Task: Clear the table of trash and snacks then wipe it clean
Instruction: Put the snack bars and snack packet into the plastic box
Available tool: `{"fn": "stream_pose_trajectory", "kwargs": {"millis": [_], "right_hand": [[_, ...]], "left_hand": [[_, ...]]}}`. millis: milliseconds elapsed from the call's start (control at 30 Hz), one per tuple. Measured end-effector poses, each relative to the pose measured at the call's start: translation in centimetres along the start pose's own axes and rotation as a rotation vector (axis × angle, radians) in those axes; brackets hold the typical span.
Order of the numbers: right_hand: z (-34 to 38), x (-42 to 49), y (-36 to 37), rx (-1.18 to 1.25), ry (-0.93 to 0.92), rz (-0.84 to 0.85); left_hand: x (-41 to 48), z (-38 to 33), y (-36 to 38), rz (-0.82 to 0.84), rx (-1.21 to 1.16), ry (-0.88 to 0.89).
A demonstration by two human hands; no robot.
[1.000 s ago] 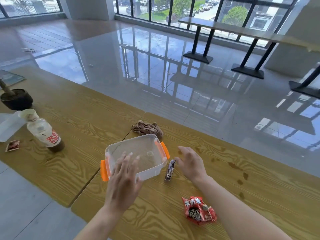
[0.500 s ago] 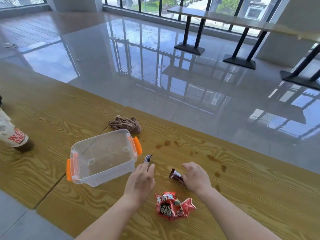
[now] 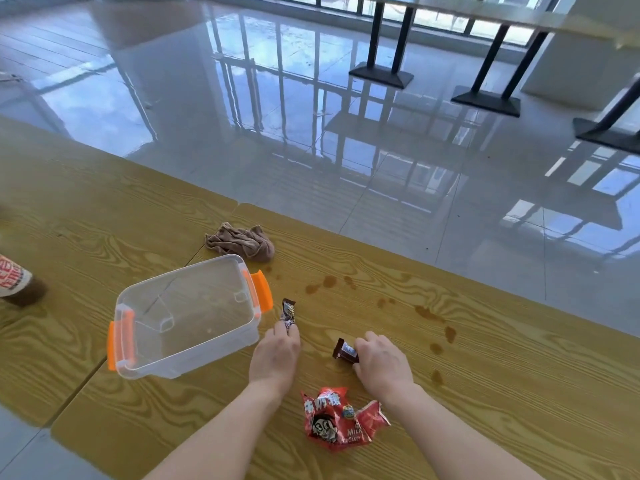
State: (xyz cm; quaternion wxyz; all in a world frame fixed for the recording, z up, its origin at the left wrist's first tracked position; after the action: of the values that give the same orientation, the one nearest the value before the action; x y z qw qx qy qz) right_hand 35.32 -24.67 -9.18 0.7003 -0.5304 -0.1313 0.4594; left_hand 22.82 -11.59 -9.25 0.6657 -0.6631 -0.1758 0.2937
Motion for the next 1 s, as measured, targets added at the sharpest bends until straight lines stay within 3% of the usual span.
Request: {"fn": "stream_pose_trajectory", "kwargs": {"millis": [367,700,1000], "right_hand": [[-0.9,-0.3,-2.4,0.081,0.025,-0.134],[1.9,-1.1,-6.9,0.123,-0.062,-0.291],[9.4,-1.0,-10.0,0.151,-0.254,-0.384]], "left_hand": [[-0.6,-0.1,-0.5,-0.147,-0.162,0.085],[-4.5,0.5,-8.0,-0.428,-0.274,0.232],[-8.9,8.2,-15.1,-0.744,-0.444,0.013]]}}
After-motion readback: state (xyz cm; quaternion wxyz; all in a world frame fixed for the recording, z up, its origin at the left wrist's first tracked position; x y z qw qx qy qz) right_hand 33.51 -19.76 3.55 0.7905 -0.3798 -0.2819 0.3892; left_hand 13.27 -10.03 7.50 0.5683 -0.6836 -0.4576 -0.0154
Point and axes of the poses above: each hand's wrist, its own x-axis towards the middle knuckle, its own y-axis out of the palm, z = x × y, the point moved 6 cm from there along x, towards the middle knuckle, and after that the axes turned 13 degrees about x, right-handed, at the moved point
